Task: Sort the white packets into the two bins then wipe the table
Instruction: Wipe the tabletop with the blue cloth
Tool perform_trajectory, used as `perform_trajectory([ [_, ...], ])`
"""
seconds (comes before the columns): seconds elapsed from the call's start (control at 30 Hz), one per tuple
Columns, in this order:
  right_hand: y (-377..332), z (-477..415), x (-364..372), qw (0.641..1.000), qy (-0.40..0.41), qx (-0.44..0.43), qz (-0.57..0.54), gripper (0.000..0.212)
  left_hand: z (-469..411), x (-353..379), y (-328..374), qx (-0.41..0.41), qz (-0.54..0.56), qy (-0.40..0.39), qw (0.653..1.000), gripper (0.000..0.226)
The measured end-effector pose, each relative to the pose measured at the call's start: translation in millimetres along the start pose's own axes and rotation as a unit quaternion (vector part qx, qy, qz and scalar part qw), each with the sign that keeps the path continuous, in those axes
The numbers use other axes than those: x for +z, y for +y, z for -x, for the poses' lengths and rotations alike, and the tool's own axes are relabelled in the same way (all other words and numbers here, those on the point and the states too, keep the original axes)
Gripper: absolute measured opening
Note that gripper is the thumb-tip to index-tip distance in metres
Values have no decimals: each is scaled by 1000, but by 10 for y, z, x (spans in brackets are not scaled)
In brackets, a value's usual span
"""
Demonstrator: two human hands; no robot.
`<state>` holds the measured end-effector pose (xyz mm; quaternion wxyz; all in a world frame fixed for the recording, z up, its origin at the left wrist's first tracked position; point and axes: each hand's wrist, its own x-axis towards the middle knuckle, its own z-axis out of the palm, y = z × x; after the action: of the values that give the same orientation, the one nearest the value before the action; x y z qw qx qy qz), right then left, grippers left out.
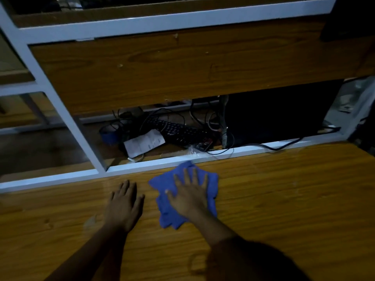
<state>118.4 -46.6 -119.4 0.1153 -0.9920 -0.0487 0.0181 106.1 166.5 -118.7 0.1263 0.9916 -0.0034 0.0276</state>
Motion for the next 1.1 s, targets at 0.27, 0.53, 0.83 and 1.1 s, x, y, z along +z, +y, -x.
perform_trajectory([
  [0.27,647,-67,-115,995,38,91,-6,78,-9,47,-58,-13,19,31,999,69],
  [0.53,-128,-191,22,998,18,58,-1,78,-37,48,-80,1,26,58,998,48],
  [0.83,378,303,-72,992,26,122,21,74,327,75,-112,5,-26,-26,999,70],
  [1.1,172,1321,-9,999,-21,-25,24,70,1115,16,-219,78,-36,-52,995,68],
])
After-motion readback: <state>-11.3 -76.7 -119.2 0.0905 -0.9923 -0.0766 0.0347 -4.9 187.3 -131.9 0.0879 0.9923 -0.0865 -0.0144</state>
